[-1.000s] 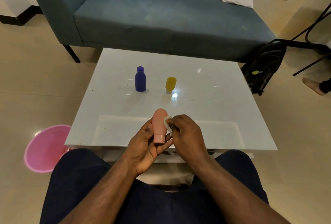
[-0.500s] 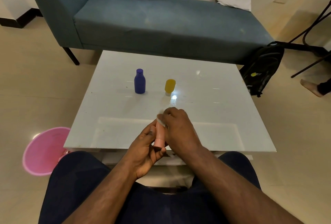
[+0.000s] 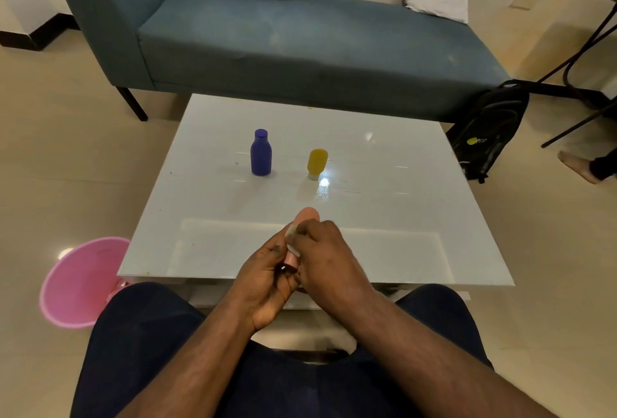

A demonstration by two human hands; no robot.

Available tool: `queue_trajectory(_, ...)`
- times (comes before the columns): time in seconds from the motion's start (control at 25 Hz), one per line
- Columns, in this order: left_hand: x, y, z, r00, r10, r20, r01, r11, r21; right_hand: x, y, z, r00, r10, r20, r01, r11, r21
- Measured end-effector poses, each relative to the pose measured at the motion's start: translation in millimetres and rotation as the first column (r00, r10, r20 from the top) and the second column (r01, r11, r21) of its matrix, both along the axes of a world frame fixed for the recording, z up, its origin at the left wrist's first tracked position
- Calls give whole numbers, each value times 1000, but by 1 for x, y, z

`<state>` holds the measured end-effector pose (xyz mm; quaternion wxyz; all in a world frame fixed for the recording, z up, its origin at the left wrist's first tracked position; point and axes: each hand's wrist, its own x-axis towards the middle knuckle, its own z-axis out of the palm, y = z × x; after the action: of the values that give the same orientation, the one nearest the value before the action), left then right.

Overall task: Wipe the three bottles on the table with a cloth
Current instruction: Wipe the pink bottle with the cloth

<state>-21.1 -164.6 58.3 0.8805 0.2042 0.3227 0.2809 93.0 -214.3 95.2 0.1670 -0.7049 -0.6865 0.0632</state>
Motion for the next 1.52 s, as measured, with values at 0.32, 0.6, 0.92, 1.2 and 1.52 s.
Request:
queue_trajectory(0.32,-1,1,-2,1000,24,-3,-24,998,-63,10,11,0,994,-99,-55,99,995,11)
queue_trajectory(0.6,-1,3,-4,996,87,-34,-89,994,-64,9,0,-8,994,-39,-101,46,997,66)
queue_trajectory(0.92,-1,3,0,986,157,-50,-161,983,-92,1,-14,-11,986,35,-163,-18,994,105)
queue_trajectory(1.2,-6,7,-3,990,142,12,-134,961,-240,-12,-10,-18,985,-15,-174,36,993,116)
queue_trajectory(1.52,1,3,-5,996,88,-2,-87,981,-173,7,6,-24,971,-95,-218,131,979,158)
